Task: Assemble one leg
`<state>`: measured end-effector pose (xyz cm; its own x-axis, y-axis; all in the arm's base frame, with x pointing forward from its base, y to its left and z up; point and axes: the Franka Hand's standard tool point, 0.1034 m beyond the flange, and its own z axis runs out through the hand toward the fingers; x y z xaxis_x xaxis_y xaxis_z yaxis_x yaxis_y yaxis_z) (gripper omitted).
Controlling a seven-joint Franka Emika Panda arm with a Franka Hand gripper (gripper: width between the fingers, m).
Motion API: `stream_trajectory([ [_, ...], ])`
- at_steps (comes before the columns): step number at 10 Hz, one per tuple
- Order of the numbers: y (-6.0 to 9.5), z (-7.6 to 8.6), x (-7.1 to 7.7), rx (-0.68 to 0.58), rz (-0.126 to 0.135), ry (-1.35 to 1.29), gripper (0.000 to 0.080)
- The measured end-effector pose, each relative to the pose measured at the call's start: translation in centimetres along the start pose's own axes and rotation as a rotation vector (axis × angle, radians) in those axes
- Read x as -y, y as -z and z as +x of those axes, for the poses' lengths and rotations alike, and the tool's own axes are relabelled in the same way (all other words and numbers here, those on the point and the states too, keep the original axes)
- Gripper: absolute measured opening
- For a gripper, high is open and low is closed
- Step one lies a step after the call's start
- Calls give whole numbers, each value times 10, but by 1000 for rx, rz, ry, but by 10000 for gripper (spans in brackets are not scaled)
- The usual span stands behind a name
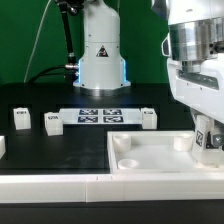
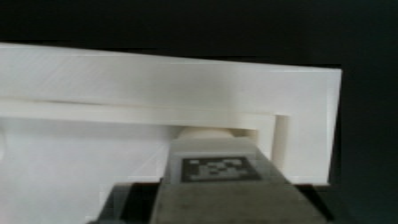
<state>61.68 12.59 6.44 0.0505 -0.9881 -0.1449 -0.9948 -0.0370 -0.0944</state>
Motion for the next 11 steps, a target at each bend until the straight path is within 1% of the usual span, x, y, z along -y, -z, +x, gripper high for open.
stream_trajectory([
  [1,0,0,0,0,0,12,364],
  [2,0,0,0,0,0,20,562],
  [3,2,0,2,1,-2,130,622],
  [4,3,1,3,3,-1,159,622],
  [5,3,1,3,0,-2,299,644],
  [6,3,2,3,0,-2,460,648],
  [7,3,4,3,-1,-1,535,648],
  [8,2,8,4,-2,-2,686,649],
  [9,2,8,3,-3,-7,781,649],
  [10,2,7,3,-6,-19,869,649],
  [11,3,6,2,-20,-45,1011,649],
])
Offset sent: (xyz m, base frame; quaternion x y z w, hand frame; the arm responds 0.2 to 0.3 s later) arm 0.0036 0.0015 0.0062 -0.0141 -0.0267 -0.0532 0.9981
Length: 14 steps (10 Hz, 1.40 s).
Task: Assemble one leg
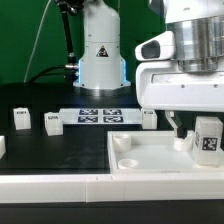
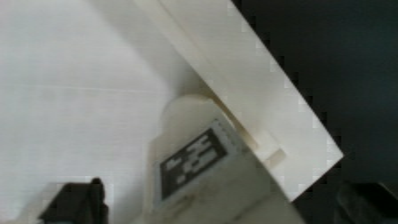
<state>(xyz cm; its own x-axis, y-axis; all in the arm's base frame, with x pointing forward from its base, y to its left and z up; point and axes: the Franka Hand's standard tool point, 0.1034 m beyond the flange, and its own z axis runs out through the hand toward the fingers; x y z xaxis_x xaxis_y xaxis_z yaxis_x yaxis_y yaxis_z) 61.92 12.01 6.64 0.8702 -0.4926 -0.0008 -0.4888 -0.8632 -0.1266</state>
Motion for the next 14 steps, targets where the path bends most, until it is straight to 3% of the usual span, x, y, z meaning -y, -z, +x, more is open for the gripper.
stream_trajectory([
  [2,-2,-4,-2,3,-54,200,649],
  [4,-4,-5,-3,4,-80,419,649],
  [6,-3,-3,-5,7,-80,510,649],
  [8,-4,-4,-5,7,-80,506,395],
  [9,-3,-4,-5,7,-80,506,395],
  [10,-3,-4,-5,7,-80,506,285],
  [13,-4,-4,-5,4,-75,446,285],
  [14,-4,-2,-5,-22,-41,241,285],
])
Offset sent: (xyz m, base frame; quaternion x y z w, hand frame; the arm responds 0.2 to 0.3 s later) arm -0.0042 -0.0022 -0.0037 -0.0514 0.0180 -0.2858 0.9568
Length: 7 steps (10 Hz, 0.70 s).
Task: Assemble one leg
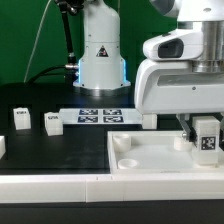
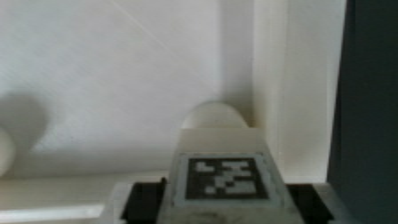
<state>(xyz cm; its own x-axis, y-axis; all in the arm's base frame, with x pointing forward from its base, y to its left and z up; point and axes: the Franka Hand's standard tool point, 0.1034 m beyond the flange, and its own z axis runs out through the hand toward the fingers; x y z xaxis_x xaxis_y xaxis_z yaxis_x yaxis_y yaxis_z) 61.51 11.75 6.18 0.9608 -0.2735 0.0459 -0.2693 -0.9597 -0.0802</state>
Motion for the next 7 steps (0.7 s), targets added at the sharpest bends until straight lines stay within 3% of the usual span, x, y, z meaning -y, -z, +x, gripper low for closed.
stream_trajectory([
  [3,-1,-2,2,-29,31,-407,285],
  [7,-3,-2,6,-25,113,-971,287],
])
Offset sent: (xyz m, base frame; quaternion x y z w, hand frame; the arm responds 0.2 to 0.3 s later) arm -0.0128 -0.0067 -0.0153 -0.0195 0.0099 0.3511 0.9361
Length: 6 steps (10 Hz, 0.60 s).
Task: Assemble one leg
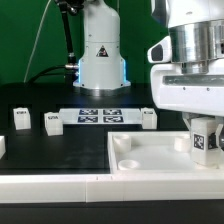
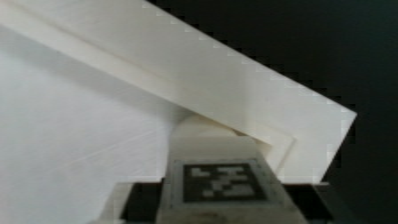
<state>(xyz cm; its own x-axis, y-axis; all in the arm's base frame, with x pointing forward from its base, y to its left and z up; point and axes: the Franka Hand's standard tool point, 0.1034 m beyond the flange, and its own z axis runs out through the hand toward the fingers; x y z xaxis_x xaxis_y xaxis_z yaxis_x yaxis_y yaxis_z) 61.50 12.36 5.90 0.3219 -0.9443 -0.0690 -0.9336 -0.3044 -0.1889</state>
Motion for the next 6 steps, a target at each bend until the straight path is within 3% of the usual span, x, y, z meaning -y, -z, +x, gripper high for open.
stream_trajectory([
  [4,0,-2,0,29,-1,-345,283],
  [5,0,-2,0,29,0,-308,283],
  [6,1,-3,0,30,2,-274,359],
])
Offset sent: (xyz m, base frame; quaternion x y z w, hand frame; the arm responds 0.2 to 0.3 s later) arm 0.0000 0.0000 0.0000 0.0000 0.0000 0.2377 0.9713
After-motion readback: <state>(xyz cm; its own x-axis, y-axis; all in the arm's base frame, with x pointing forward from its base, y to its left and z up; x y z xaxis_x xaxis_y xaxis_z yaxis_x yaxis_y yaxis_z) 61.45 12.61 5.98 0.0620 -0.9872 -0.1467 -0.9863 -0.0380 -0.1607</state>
